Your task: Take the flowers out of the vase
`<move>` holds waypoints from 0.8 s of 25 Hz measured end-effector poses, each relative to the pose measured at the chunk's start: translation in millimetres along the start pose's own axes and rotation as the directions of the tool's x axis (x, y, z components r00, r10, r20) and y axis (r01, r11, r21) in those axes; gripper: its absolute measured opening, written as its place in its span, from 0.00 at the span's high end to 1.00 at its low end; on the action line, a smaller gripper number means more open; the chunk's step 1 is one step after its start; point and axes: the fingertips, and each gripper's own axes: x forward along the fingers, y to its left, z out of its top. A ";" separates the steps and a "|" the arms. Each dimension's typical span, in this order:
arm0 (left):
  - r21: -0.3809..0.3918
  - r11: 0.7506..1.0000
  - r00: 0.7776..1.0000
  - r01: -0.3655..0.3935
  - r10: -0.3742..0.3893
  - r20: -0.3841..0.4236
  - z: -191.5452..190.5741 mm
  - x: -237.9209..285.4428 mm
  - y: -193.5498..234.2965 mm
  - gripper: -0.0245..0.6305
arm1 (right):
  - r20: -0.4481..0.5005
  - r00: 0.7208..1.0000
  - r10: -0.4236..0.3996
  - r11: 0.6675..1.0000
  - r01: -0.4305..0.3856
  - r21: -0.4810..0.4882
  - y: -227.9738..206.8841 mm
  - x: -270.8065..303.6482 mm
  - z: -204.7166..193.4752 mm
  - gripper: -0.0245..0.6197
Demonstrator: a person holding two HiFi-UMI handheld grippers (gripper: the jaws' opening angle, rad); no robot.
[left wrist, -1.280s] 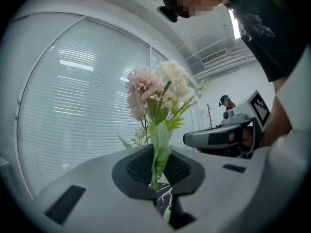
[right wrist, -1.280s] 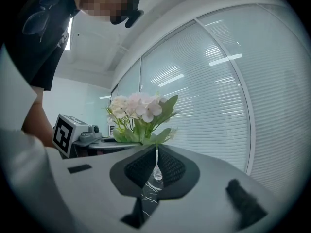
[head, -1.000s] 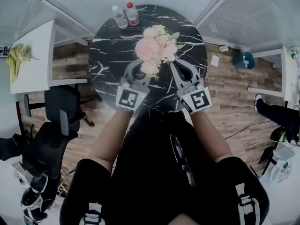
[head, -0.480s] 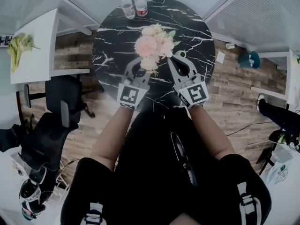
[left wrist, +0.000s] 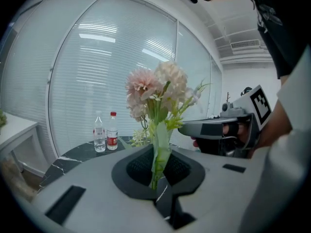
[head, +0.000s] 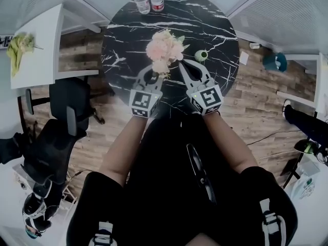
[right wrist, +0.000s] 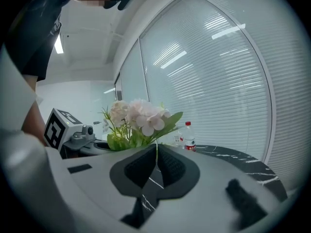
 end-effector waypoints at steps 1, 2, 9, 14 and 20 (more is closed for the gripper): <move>-0.008 1.000 1.000 -0.002 0.002 -0.017 -6.3 -0.3 1.0 0.90 | -0.009 1.000 0.001 1.000 -0.001 0.007 1.5 1.1 -4.6 0.93; -0.018 1.000 0.999 -0.005 0.004 -0.033 -12.6 -0.3 2.3 0.90 | -0.017 1.000 0.002 1.000 -0.002 0.014 2.8 2.3 -9.3 0.93; -0.137 0.990 0.988 -0.019 -0.002 -0.155 -57.4 6.4 8.4 0.90 | -0.074 0.997 -0.010 0.999 0.013 0.045 1.9 10.4 -40.6 0.93; -0.170 0.985 0.977 -0.009 -0.027 -0.212 -85.1 19.1 7.9 0.90 | -0.113 0.993 -0.023 0.997 0.031 0.068 -2.0 14.4 -61.1 0.93; -0.211 0.978 0.966 -0.001 -0.054 -0.254 -113.8 33.9 7.2 0.90 | -0.162 0.986 -0.047 0.993 0.063 0.095 -8.6 12.0 -85.1 0.93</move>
